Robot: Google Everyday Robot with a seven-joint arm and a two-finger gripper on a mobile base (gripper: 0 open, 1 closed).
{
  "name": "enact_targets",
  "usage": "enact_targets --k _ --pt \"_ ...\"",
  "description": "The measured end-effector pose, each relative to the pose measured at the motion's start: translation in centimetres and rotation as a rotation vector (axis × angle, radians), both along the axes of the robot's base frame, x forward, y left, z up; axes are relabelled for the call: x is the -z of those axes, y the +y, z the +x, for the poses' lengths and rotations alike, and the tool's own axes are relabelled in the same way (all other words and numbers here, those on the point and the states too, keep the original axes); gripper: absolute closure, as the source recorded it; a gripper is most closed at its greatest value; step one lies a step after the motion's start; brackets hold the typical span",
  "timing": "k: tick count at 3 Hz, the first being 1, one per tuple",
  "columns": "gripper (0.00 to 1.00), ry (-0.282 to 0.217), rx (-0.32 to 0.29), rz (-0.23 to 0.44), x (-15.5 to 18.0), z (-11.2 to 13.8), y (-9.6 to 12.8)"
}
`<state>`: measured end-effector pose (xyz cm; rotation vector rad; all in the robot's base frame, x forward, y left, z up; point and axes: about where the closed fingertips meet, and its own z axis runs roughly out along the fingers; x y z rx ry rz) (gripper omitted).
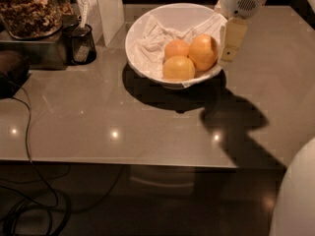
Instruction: Pick orange from white bowl
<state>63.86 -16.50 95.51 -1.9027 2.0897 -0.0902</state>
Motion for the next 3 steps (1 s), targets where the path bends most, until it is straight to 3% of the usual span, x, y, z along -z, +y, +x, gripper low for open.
enact_targets --k 1,3 --pt "0.0 -0.022 0.0 0.007 -0.09 0.6 0.29" --pt "0.42 -0.043 0.0 0.018 0.11 1.42 0.64"
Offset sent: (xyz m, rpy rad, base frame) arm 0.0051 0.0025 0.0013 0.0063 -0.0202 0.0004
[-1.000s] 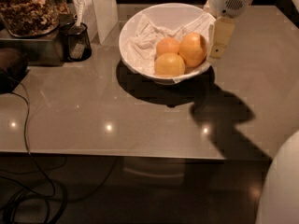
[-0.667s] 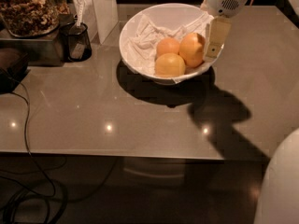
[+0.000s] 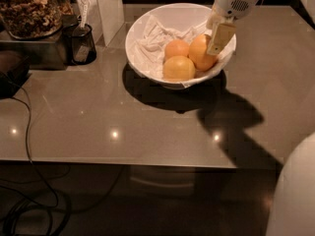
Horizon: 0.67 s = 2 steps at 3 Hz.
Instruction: Pick orange from white bowl
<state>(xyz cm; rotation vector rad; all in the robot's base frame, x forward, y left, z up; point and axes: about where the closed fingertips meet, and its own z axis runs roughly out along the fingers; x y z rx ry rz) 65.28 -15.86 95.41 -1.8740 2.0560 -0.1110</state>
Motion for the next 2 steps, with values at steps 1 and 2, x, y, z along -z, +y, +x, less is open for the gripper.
enact_targets --k 1,2 --pt "0.47 0.048 -0.014 0.022 2.0 0.8 0.6" --pt "0.4 0.111 -0.035 0.034 4.5 1.6 1.3"
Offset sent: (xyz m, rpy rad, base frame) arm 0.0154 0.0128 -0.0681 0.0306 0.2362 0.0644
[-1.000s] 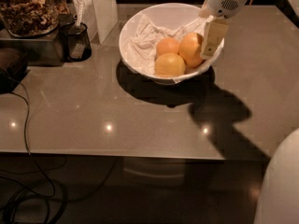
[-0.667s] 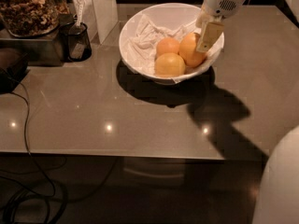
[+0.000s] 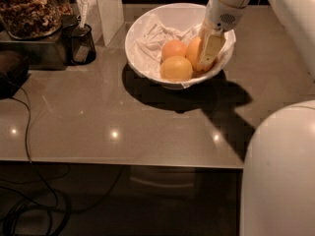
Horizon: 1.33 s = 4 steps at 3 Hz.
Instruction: Pick orange from white bowl
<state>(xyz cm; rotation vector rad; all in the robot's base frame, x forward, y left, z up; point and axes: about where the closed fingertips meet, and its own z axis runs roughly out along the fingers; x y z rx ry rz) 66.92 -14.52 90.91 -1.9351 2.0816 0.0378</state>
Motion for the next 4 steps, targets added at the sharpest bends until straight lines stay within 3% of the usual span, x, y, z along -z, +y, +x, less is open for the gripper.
enact_targets --k 1,3,4 --pt "0.37 0.042 -0.014 0.01 1.9 0.8 0.5" --pt "0.38 0.08 -0.02 0.015 3.8 1.4 1.0" --pt "0.56 0.083 -0.021 0.015 3.9 1.5 1.2"
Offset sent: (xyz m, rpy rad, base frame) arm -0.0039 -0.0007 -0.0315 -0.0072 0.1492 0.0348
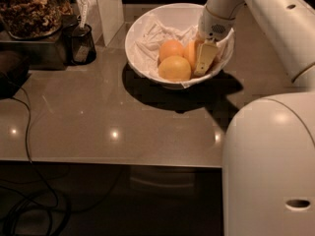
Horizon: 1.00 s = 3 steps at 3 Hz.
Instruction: Pick orange from white bowl
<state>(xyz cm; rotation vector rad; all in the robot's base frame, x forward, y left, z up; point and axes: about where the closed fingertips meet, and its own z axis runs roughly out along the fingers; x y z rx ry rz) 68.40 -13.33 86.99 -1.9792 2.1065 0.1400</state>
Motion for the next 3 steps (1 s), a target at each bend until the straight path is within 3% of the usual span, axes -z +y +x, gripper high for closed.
enact_targets --k 1,2,3 --pt "0.8 -0.05 0.003 0.01 -1.7 -0.5 -0.2" --pt "1.0 -0.148 -0.021 0.096 -5.1 -2.0 -0.6" --pt "1.0 -0.305 -0.019 0.325 -10.0 -6.3 -3.0"
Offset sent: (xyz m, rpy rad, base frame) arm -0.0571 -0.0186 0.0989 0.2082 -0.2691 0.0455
